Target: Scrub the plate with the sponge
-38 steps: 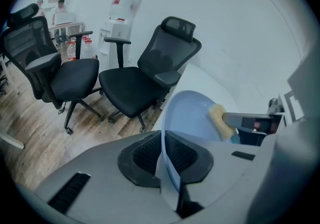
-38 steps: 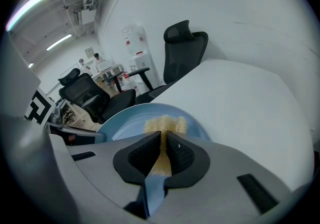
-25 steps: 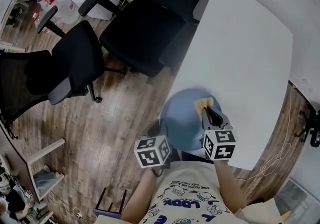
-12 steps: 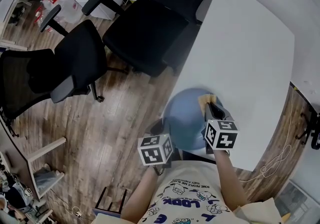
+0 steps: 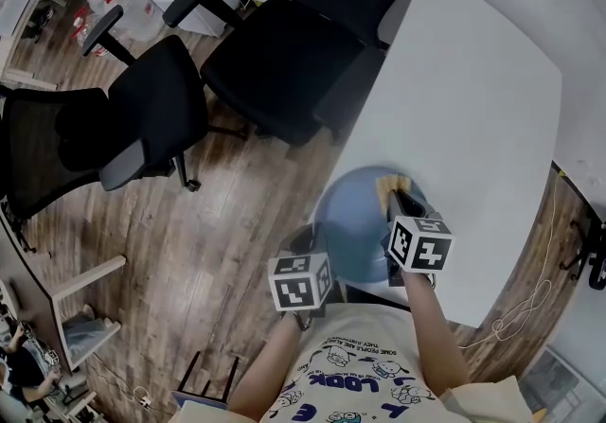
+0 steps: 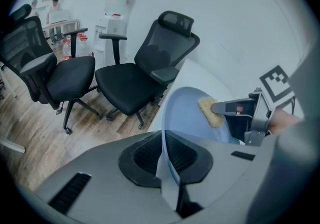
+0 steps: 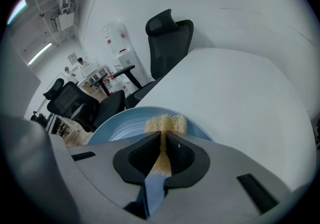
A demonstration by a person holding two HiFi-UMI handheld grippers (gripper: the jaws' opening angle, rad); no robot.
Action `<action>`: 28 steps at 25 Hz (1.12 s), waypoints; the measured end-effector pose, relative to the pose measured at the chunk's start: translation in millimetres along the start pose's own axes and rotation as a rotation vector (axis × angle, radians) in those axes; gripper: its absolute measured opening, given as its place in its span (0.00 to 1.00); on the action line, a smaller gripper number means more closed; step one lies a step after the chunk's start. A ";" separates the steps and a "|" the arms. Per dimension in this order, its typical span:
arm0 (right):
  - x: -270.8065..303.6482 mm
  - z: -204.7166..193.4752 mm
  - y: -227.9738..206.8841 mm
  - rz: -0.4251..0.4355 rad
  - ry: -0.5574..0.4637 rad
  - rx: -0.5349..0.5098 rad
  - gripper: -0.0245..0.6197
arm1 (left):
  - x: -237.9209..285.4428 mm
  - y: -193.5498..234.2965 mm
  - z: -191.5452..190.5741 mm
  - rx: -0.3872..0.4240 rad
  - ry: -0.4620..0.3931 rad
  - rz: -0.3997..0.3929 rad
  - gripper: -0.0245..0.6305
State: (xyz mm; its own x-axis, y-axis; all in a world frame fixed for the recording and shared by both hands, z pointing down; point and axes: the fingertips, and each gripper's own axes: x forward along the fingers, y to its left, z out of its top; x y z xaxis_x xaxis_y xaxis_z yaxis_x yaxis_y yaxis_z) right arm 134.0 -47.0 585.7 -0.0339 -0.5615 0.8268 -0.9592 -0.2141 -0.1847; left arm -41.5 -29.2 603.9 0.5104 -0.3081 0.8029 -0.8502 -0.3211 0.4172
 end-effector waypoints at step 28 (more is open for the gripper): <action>21.5 6.7 65.9 0.121 0.039 -0.107 0.11 | -1.4 1.2 0.6 -0.020 0.014 -0.011 0.08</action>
State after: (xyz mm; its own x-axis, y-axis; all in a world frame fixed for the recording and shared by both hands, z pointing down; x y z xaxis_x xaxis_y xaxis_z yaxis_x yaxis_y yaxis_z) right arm 71.9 -78.5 587.7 -0.1602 -0.5461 0.8223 -0.9717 -0.0591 -0.2286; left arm -43.1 -29.7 603.1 0.5176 -0.2922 0.8042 -0.8472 -0.3064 0.4339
